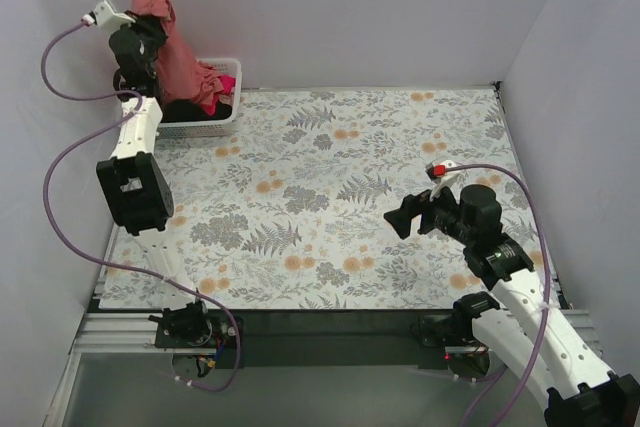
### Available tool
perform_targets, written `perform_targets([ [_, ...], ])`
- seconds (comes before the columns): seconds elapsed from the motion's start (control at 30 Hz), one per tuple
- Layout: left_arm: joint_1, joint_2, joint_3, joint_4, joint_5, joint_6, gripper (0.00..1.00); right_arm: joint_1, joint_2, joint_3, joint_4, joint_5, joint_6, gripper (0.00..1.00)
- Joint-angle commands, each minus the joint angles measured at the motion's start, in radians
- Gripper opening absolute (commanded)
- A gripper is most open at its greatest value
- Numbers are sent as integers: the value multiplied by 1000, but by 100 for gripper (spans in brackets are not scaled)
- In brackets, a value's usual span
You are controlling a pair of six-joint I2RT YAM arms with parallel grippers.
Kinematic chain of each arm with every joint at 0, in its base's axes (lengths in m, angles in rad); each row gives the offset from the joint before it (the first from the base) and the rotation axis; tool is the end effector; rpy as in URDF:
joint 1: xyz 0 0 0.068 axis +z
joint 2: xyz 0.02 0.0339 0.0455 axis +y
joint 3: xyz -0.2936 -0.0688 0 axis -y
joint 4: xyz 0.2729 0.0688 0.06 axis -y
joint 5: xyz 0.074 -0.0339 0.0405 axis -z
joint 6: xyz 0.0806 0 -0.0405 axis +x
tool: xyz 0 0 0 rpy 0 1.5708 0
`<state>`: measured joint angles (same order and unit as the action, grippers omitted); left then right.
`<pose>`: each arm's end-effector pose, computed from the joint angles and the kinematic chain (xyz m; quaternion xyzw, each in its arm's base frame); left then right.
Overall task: Fold and stack the t-shirts
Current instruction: Grab the tshirt from the pile, then move the tshirt to the center of the board
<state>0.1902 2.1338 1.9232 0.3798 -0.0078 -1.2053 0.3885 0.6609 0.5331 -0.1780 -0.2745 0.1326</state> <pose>0.5974 0.1157 0.3894 -0.4166 0.4922 -0.3693 0.6692 0.1871 0.1002 0.2728 -0.1822 0.7821 0.2575 0.5374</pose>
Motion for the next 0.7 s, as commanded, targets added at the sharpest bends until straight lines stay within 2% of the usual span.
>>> perform_targets([
  [0.0,-34,-169,59,-21,159,-48,0,4,-56,42,3,-29,18,98],
  [0.23,-97,-383,33,-124,351,-62,0,6,-135,74,-28,-11,18,98],
  [0.3,-98,-438,5,-145,365,-89,0,6,-145,85,-35,-15,12,98],
  [0.57,-98,-686,-101,-349,229,79,0,6,-213,125,-57,-12,-24,98],
  [0.67,-101,-741,-134,-412,248,148,0,4,-227,130,-61,-14,-25,98],
])
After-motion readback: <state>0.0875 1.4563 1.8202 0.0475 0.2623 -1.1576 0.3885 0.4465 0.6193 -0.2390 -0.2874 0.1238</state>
